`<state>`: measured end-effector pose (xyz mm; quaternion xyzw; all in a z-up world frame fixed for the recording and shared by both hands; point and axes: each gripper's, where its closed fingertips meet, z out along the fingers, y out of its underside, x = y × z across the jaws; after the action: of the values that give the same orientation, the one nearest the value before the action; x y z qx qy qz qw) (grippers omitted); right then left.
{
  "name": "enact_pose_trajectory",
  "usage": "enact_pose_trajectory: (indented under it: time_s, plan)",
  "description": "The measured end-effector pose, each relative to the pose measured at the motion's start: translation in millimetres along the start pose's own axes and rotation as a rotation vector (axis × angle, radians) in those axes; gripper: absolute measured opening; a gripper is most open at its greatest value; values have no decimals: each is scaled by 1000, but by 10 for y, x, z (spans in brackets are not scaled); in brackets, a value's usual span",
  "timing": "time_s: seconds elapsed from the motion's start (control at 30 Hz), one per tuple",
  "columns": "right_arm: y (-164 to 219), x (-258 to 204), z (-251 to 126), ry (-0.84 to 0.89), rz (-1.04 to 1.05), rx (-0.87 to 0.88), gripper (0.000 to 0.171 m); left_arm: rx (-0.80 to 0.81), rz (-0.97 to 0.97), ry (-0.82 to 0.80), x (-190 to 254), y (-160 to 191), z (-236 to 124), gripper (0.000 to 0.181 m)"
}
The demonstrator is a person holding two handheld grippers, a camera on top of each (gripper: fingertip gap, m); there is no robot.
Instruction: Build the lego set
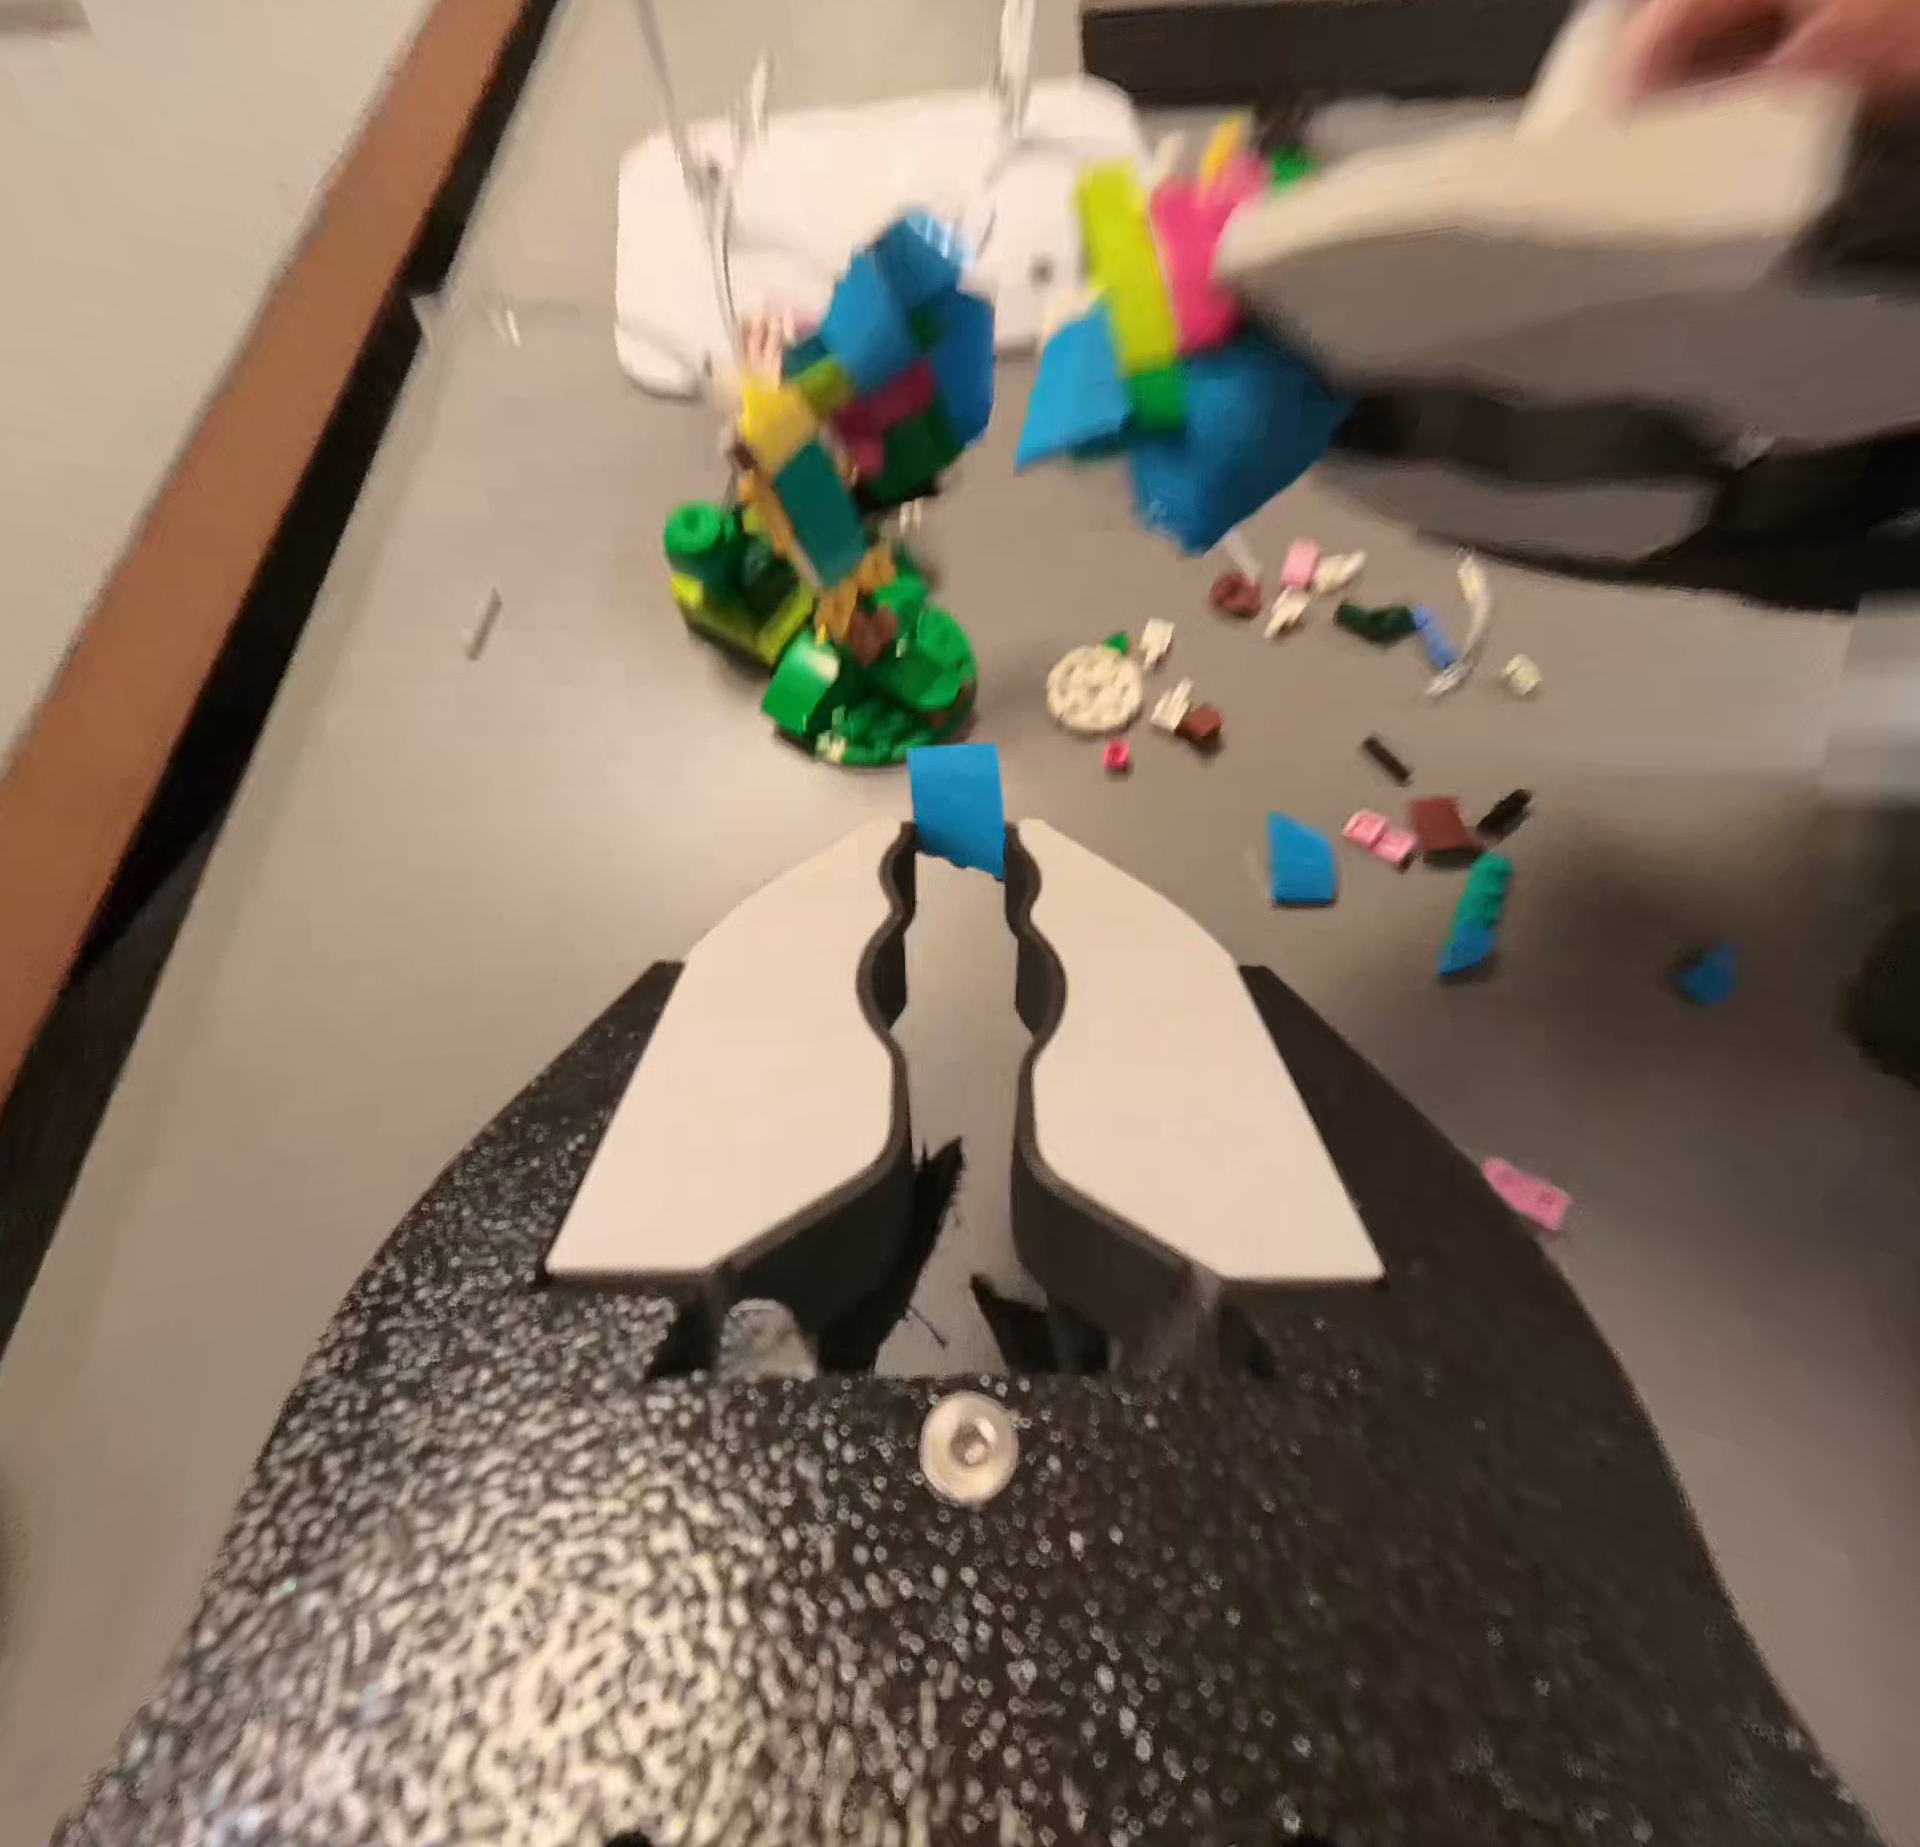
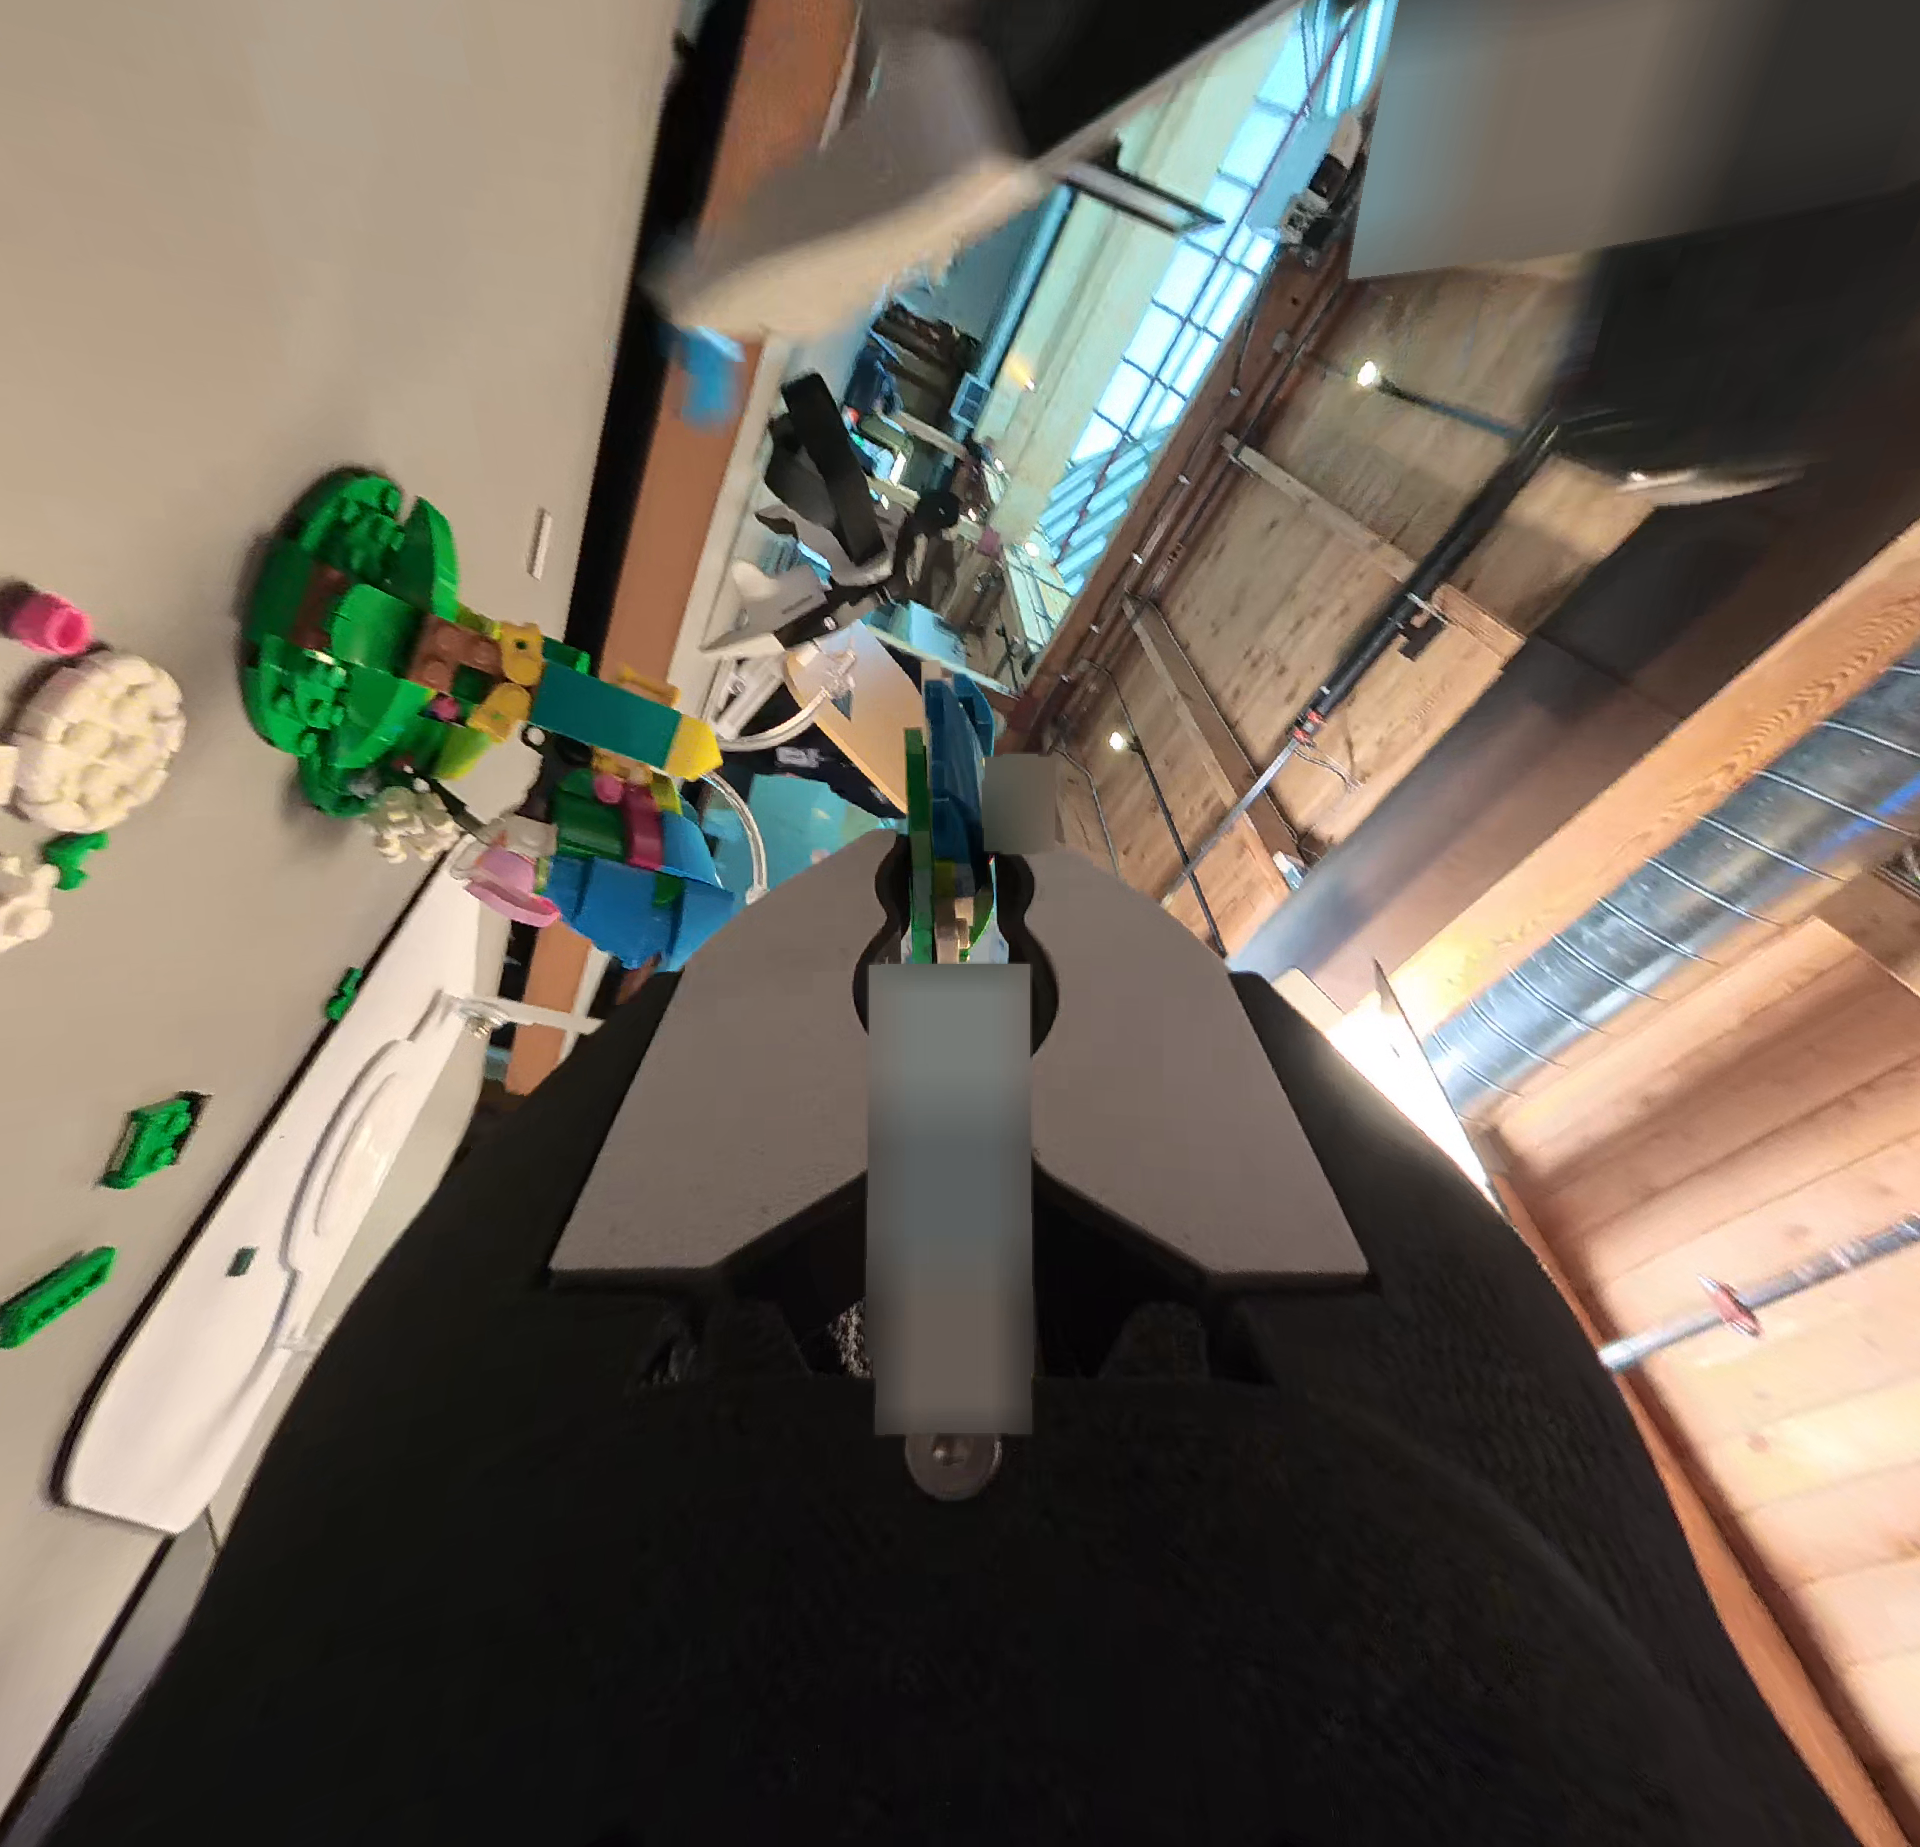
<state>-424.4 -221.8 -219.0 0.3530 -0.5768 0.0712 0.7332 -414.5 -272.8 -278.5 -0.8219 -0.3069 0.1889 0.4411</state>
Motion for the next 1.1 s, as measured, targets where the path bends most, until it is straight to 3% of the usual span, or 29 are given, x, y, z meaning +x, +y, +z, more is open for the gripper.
enact_pose_trajectory:
  time_s: [0.1,0.2,1.1]
  plan:
    - [-13,1,19,6,-14,-12,13,150,52,-34,73,-333,-208,15]
    - [-50,13,37,10,-17,-19,14,155,78,-39,145,-435,-256,15]
    - [-218,-33,85,-64,7,-28,13,46,-85,67,108,-272,-105,15]
